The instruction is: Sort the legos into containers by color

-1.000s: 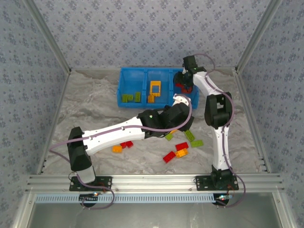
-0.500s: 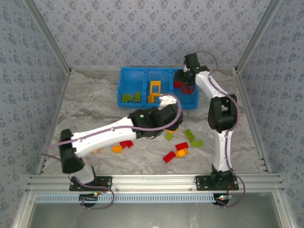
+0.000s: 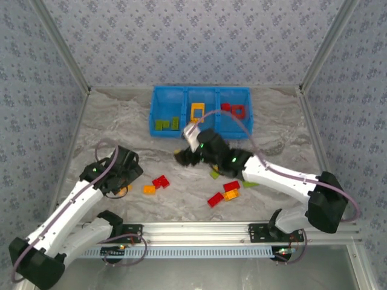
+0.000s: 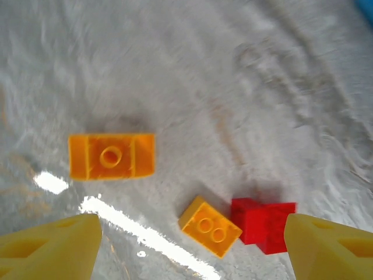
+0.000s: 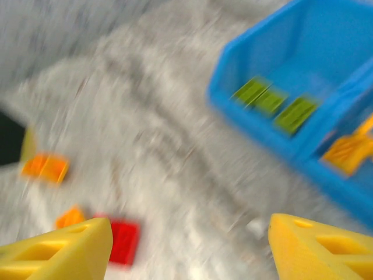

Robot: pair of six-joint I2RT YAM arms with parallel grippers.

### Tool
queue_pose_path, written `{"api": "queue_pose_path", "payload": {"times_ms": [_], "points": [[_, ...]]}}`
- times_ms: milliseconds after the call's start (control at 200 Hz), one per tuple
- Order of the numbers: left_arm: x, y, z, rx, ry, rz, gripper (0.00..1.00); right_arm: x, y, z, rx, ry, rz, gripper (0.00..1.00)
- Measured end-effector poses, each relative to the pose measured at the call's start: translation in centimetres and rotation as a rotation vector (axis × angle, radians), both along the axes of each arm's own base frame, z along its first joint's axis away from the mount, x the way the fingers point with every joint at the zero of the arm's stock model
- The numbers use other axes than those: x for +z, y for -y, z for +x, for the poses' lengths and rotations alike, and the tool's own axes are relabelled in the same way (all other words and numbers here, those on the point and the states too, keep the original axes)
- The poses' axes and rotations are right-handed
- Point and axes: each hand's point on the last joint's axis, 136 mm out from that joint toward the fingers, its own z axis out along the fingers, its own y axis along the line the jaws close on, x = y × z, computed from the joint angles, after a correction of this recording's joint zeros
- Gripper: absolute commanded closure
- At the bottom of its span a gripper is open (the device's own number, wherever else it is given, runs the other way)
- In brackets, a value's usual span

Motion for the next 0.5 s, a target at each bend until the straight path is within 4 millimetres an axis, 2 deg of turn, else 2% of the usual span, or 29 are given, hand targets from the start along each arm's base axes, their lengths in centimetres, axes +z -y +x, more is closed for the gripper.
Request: {"api": "queue_pose_path", "payload": {"times_ms": [75, 170, 330, 430, 505], "points": [[-1.9, 0.4, -0.7, 0.063, -0.043, -0.074, 0.17, -2.4, -1.4, -3.1, 0.076, -0.02, -0.052, 0.27], [-3.4, 1.3, -0.8, 0.146, -0.072, -0.161, 0.13, -3.4, -2.6, -5.0, 0.118, -0.021, -0.074, 0.27], [-4.1, 1.6, -0.1, 0.281, -0.063, -0.241, 0.11, -2.8, -3.6, -5.8, 0.125, -0.006, -0.044, 0.27], [-4.8, 0.6, 0.8, 0.376, -0.035, -0.271, 0.11, -2.5, -3.9, -6.1, 0.128, -0.002, -0.027, 0.26], [-6.0, -0.2, 1.1, 0.447, -0.028, -0.288, 0.11, -2.4, -4.1, -6.2, 0.13, -0.002, -0.019, 0.26]]}}
